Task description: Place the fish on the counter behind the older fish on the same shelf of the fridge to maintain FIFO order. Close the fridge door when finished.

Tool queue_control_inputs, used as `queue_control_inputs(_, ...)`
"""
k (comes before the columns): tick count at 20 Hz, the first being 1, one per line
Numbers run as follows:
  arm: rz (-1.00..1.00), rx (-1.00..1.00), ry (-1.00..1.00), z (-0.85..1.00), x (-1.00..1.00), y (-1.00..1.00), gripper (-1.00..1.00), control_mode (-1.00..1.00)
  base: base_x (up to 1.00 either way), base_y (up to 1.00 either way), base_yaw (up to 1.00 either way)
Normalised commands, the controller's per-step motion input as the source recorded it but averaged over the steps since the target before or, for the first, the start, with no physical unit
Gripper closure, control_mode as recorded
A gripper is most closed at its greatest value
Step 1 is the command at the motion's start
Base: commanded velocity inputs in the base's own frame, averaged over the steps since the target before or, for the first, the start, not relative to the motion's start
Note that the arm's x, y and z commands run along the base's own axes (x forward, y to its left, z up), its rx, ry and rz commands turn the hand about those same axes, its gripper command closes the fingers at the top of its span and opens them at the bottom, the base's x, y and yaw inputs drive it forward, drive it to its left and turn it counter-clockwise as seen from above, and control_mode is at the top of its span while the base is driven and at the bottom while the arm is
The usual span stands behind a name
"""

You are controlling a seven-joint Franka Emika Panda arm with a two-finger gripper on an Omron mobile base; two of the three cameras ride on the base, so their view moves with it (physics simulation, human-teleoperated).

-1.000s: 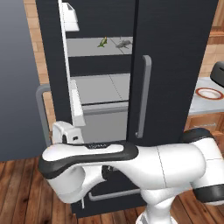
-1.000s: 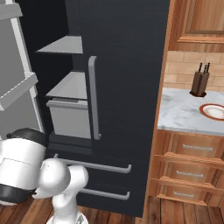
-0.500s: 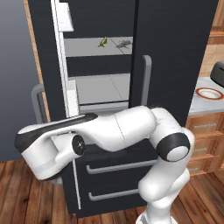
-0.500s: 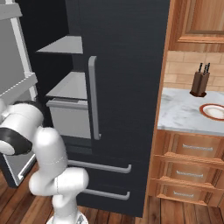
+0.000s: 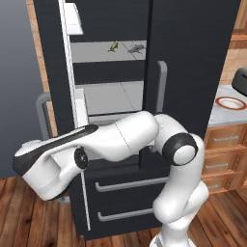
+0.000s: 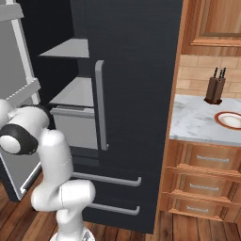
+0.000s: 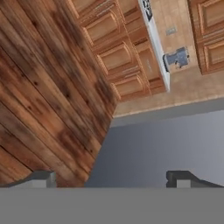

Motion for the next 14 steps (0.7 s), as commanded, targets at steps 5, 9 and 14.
queue_control_inputs(5, -0.52, -0.01, -0.15, -0.32, -0.30, -0.14, -1.00, -1.00, 0.00, 0.00, 0.00)
queue_control_inputs(9, -0.56, 0.00, -0.09, -0.12, -0.27, -0.47, -1.00, -1.00, 0.00, 0.00, 0.00)
queue_control_inputs(14, -0.56, 0.00, -0.09, 0.00, -0.24, -0.55, -1.00, -1.00, 0.00, 0.00, 0.00)
